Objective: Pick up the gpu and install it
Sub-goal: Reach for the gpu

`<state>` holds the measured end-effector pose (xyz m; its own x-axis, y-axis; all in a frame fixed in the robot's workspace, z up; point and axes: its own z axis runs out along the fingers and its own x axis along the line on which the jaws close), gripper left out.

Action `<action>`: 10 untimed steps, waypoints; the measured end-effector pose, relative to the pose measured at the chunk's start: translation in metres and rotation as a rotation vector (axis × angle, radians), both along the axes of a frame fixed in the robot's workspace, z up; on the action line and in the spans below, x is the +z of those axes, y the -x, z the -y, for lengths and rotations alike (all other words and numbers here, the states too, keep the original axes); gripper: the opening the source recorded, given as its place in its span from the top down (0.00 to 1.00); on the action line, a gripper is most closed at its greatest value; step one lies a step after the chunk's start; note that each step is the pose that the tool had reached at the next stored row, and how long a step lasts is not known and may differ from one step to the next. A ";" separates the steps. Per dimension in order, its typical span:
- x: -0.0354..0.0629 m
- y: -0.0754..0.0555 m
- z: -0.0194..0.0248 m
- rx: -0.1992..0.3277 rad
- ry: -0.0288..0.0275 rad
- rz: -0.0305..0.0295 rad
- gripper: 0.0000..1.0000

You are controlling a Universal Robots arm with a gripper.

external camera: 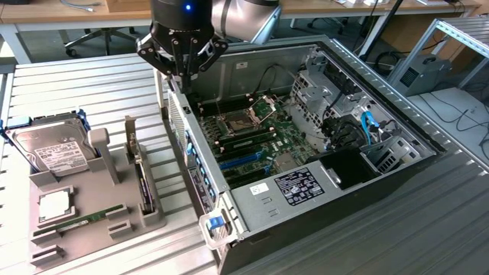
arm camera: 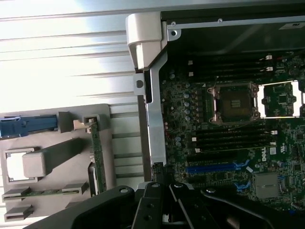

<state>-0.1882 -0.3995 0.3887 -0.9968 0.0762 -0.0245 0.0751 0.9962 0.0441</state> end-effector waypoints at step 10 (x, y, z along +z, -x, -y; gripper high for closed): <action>-0.0002 0.003 0.0000 0.000 0.0000 0.0000 0.89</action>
